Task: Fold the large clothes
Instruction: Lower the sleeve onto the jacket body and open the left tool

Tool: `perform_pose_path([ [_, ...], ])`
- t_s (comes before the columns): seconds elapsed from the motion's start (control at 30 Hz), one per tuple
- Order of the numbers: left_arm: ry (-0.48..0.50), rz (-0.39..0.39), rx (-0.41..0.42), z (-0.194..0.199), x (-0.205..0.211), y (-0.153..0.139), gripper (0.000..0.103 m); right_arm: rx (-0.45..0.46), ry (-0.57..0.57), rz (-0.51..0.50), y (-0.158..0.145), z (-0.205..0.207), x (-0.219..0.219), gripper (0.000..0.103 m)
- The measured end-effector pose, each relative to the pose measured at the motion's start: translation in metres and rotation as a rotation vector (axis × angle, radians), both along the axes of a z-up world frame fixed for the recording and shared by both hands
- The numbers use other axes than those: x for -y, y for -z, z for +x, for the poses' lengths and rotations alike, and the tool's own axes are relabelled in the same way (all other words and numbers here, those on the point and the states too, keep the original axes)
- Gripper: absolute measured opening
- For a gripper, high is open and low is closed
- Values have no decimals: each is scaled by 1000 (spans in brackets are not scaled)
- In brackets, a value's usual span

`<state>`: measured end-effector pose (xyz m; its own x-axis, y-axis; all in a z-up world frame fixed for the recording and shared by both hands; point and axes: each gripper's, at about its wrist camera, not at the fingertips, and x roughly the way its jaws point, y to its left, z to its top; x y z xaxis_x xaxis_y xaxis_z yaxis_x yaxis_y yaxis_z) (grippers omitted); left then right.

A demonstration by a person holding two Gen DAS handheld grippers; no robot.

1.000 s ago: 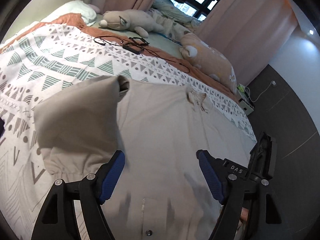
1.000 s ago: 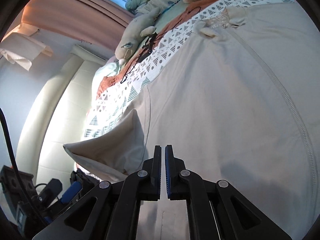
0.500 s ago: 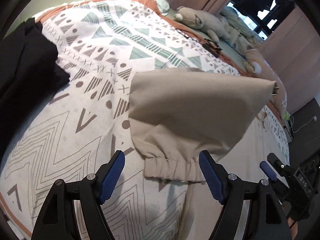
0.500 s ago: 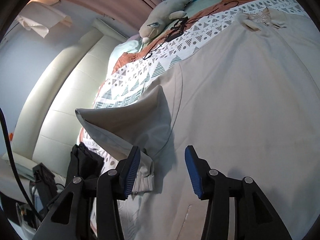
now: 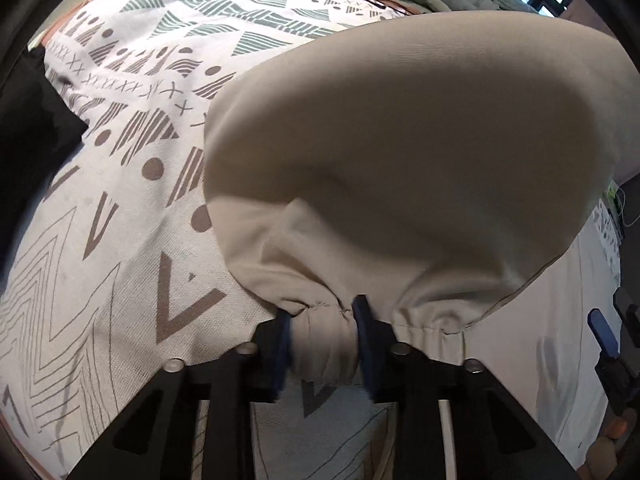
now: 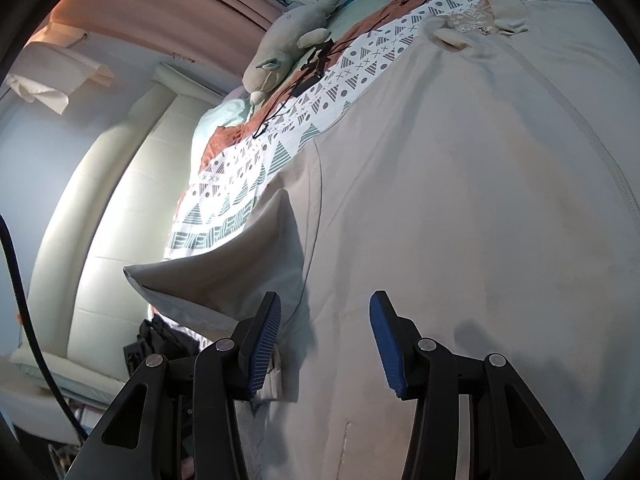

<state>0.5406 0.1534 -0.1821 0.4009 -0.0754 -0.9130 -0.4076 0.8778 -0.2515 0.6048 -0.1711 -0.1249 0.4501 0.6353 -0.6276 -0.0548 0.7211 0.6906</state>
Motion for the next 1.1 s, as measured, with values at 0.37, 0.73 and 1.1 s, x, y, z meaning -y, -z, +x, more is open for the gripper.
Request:
perform_pose_path([
  [0.37,40,223,151,-12,18,-139,13,44,64,3,-28,-20,41,47],
  [0.73,198,351,344,5,100,-258,12,79,166,-29,-37,-51,124,47],
  [1.1,483,342,404,49,241,-271,12,56,316,59,-22,-45,200,47],
])
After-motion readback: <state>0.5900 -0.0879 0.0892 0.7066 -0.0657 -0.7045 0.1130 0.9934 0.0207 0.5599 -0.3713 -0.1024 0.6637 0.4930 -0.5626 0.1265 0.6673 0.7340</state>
